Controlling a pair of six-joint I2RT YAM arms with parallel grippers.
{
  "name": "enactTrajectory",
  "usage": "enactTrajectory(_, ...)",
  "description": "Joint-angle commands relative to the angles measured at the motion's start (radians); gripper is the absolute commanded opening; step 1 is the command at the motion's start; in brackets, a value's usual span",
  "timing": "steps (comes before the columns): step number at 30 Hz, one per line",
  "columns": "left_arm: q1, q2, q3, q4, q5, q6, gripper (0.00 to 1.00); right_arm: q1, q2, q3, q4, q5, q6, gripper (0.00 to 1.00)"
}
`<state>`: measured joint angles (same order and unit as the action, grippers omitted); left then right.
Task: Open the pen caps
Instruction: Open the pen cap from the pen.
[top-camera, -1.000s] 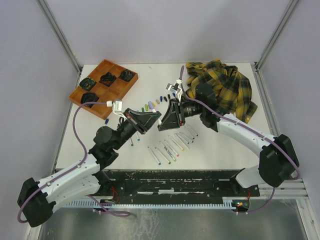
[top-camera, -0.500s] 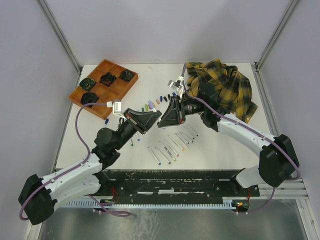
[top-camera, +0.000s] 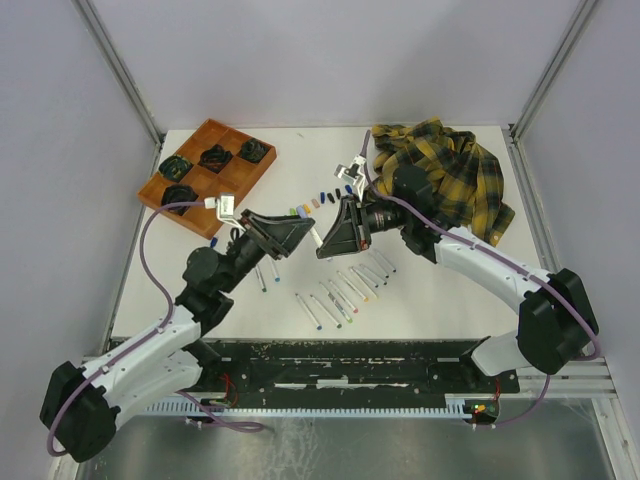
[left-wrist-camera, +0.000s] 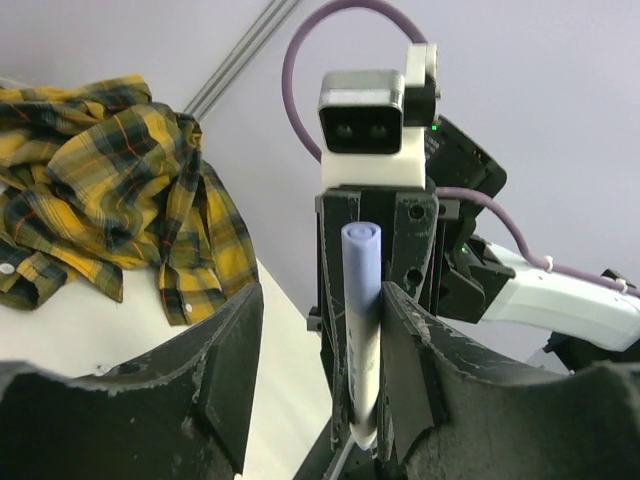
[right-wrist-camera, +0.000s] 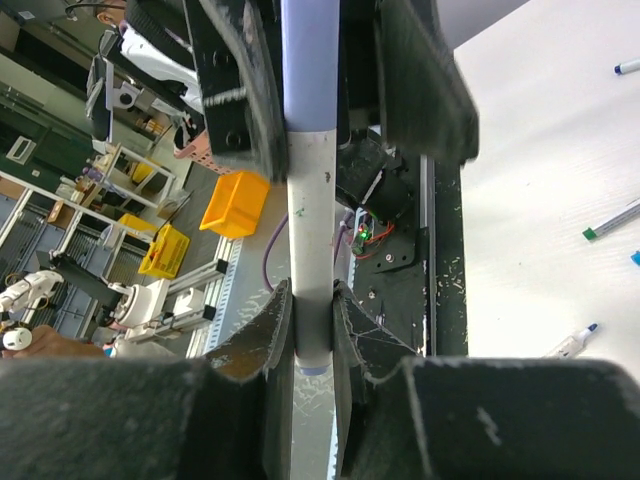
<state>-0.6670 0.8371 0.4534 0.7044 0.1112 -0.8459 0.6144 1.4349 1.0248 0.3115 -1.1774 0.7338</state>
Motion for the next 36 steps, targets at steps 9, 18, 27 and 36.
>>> enactTrajectory(9, 0.114, 0.012, 0.076, 0.075, 0.219, -0.114, 0.5, 0.002, -0.011, 0.051, -0.027, -0.033, -0.045, 0.0)
enactTrajectory(18, 0.161, 0.048, 0.097, 0.116, 0.285, -0.149, 0.29, 0.003, -0.008, 0.059, -0.073, -0.032, -0.084, 0.0)
enactTrajectory(27, 0.201, 0.011, 0.125, 0.059, 0.302, -0.08, 0.03, 0.005, 0.001, 0.066, -0.124, -0.026, -0.131, 0.0)
enactTrajectory(36, 0.446, 0.084, 0.417, -0.115, 0.243, -0.043, 0.03, 0.058, 0.068, 0.088, -0.313, 0.03, -0.323, 0.0)
